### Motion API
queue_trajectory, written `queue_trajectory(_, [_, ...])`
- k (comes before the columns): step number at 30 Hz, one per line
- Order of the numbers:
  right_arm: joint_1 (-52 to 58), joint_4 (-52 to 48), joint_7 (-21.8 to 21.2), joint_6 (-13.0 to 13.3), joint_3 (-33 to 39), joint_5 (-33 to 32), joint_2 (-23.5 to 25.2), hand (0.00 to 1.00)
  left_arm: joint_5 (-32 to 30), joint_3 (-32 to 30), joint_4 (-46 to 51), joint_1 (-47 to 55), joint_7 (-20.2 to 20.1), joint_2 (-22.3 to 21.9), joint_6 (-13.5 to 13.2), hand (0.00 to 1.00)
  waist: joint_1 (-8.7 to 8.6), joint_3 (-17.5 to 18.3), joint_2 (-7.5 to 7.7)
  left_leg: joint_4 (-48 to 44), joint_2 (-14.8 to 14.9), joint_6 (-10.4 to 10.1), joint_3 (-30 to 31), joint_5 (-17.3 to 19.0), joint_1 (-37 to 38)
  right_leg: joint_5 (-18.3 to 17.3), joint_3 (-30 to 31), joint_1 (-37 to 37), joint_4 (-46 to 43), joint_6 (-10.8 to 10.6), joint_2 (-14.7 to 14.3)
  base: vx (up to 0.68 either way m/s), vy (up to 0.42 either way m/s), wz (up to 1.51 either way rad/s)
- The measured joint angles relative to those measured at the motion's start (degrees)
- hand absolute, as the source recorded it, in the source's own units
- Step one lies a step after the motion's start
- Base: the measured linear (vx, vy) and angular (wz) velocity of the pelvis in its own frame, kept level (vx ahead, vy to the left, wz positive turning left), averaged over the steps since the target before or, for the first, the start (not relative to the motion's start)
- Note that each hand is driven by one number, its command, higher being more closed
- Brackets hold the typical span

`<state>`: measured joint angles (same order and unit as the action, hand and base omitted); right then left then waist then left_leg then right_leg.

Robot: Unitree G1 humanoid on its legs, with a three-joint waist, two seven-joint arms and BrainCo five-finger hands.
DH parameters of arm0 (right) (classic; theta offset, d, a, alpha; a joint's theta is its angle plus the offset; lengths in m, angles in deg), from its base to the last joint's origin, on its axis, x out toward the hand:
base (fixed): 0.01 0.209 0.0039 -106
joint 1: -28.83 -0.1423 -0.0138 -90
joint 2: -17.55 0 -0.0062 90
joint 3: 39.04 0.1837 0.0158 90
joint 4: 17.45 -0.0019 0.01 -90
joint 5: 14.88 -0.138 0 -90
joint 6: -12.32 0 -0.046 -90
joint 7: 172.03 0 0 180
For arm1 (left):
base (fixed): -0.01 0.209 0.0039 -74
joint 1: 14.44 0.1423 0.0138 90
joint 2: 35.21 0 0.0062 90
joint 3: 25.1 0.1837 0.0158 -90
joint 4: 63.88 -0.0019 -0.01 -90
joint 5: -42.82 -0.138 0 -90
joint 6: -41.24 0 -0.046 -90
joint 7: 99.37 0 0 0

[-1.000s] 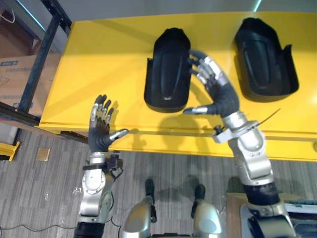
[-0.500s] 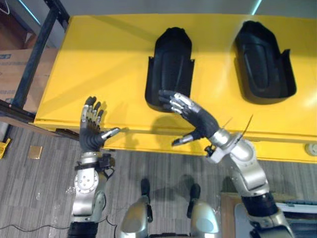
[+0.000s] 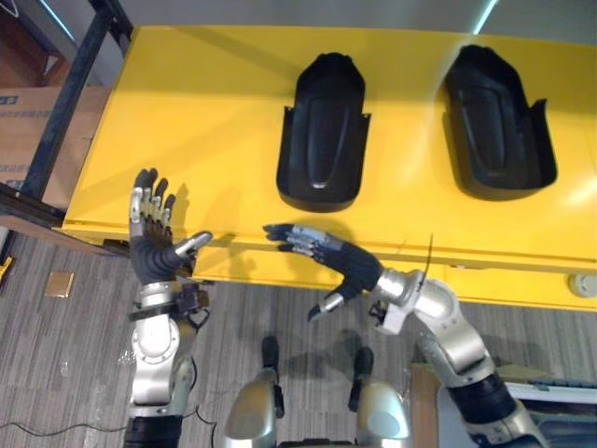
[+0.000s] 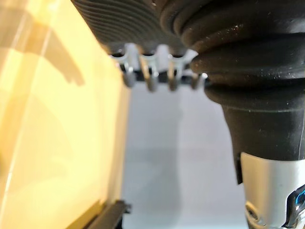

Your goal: Walk over and take plastic housings, then place them on the shelf

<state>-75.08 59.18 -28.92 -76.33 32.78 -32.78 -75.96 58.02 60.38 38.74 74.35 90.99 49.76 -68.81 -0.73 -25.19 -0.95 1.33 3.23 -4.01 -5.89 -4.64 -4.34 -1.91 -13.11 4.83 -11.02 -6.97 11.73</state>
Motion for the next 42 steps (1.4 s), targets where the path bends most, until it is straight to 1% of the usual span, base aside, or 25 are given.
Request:
queue_trajectory(1, [0.0,0.6,0.5,0.1,0.0,0.5,0.0,0.0,-0.1,0.0,0.0,0.0,0.0,0.0,0.0,0.0,0.0,0.0,0.0,0.0,0.0,0.0,0.0,0.0,0.0,0.0,0.0,0.0,0.0,0.0,0.0,0.0,0.0,0.0])
queue_trajectory(3, [0.0,3.6,3.0,0.8,0.2,1.9,0.1,0.0,-0.1,0.1,0.3,0.0,0.1,0.0,-0.2,0.0,0.0,0.0,0.0,0.0,0.0,0.0,0.2,0.0,-0.2,0.0,-0.2,0.0,0.1,0.0,0.0,0.0,0.003,0.02])
queue_trajectory(7, [-0.2,7.6,5.8,1.7,0.3,3.2,0.4,0.0,-0.5,0.1,1.0,0.0,0.3,0.0,-1.1,0.0,0.01,0.0,0.0,-0.4,0.0,0.0,0.7,0.0,-0.5,0.1,-0.7,0.0,0.2,0.1,0.0,0.01,0.003,0.07])
queue_trajectory(10, [-1.5,11.1,8.3,3.8,0.8,4.1,1.7,0.0,-0.5,0.1,2.0,0.0,0.4,0.0,-1.1,0.0,0.11,0.0,0.0,-1.0,-0.1,0.0,0.7,0.0,-0.6,0.1,-0.8,-0.1,0.2,0.1,0.1,0.0,0.0,0.0])
queue_trajectory(13, [-2.4,14.3,8.9,6.3,0.7,4.3,2.7,0.0,-0.4,0.3,2.1,-0.1,-0.1,-0.1,-1.2,0.0,0.08,0.0,0.0,-1.2,-0.1,0.0,0.9,0.0,-0.6,0.2,-0.9,-0.5,0.2,0.1,0.1,0.0,0.0,0.0])
queue_trajectory(16, [-3.3,16.7,9.7,7.7,0.8,4.8,3.6,0.0,-0.3,0.4,2.1,0.0,-0.9,-0.1,-1.2,0.0,0.08,0.0,-0.01,-1.2,-0.1,-0.1,1.3,0.2,-0.7,0.2,-1.1,-0.8,0.3,0.1,0.0,-0.06,0.011,0.03])
queue_trajectory(20, [-4.9,18.5,10.4,8.4,0.8,5.3,3.6,0.0,0.0,0.7,2.2,0.1,-2.9,-0.2,-1.2,0.0,0.08,0.0,-0.01,-1.0,-0.1,-0.2,1.7,-0.2,-0.8,0.3,-1.5,-0.8,0.6,0.2,-0.2,-0.04,0.007,0.06])
queue_trajectory(23, [-5.1,18.5,10.8,8.5,1.5,5.3,3.7,0.0,0.0,0.7,3.6,0.1,-3.5,-0.3,-1.2,0.0,-0.02,0.0,-0.01,-1.0,0.0,-0.1,2.6,-0.9,-1.5,0.4,-2.6,-0.7,0.6,0.3,-0.4,-0.03,-0.005,0.15])
queue_trajectory(25, [-5.6,18.6,10.8,8.4,1.5,5.6,3.7,0.0,0.0,0.7,4.2,0.2,-3.9,-0.3,-1.2,0.0,0.1,0.0,-0.03,-1.0,0.1,-0.5,2.7,-1.2,-1.8,0.6,-2.6,-0.4,0.6,0.4,-0.6,-0.01,-0.004,0.02])
queue_trajectory(27, [-6.2,18.7,10.7,7.4,1.5,5.7,3.8,0.0,0.1,0.7,4.2,0.2,-4.4,-0.7,-1.2,0.0,0.1,0.0,-0.05,-1.0,0.2,-0.4,2.7,-1.6,-1.8,0.6,-2.6,-0.3,0.5,0.4,-0.6,0.0,0.0,0.0])
queue_trajectory(31, [-7.3,19.0,10.6,6.5,1.5,5.7,3.7,0.0,0.2,0.6,4.2,0.2,-4.6,-0.8,-1.2,0.0,0.07,-0.1,-0.26,-1.0,0.2,-0.6,2.7,-1.7,-1.9,0.7,-2.7,-0.1,0.2,0.4,-0.6,0.0,0.0,0.0])
queue_trajectory(34, [-8.4,19.1,10.0,4.8,1.5,5.1,3.4,0.0,0.7,0.6,4.2,0.2,-5.1,-0.8,-1.2,0.0,0.01,-0.2,-0.4,-1.0,0.2,-0.6,2.8,-1.8,-1.9,0.7,-2.7,0.0,-0.1,0.4,-0.6,0.0,0.0,0.0])
queue_trajectory(37, [-9.5,19.4,9.1,4.0,1.5,3.8,2.7,0.0,0.7,0.6,4.2,0.1,-5.6,-0.8,-1.2,0.0,0.03,-0.4,-0.78,-1.0,0.2,-0.4,2.9,-1.9,-2.1,0.7,-2.7,0.1,-0.1,0.5,-0.6,0.0,0.0,0.0])
queue_trajectory(38, [-10.1,19.5,8.6,3.4,1.5,2.7,2.4,0.0,0.7,0.6,4.2,0.1,-5.7,-0.8,-1.2,0.0,0.02,-0.5,-0.92,-1.0,0.2,-0.3,2.9,-1.9,-2.3,0.7,-2.7,0.2,-0.1,0.5,-0.6,0.0,0.0,0.0])
queue_trajectory(42, [-12.2,19.4,5.2,2.2,1.5,0.1,1.4,0.0,0.7,0.5,4.2,0.1,-6.1,-0.8,-1.2,0.0,0.02,-0.5,-0.96,-1.6,0.3,-0.4,2.9,-2.0,-3.4,0.8,-2.8,1.1,-0.3,0.4,-0.6,0.0,0.0,0.0])
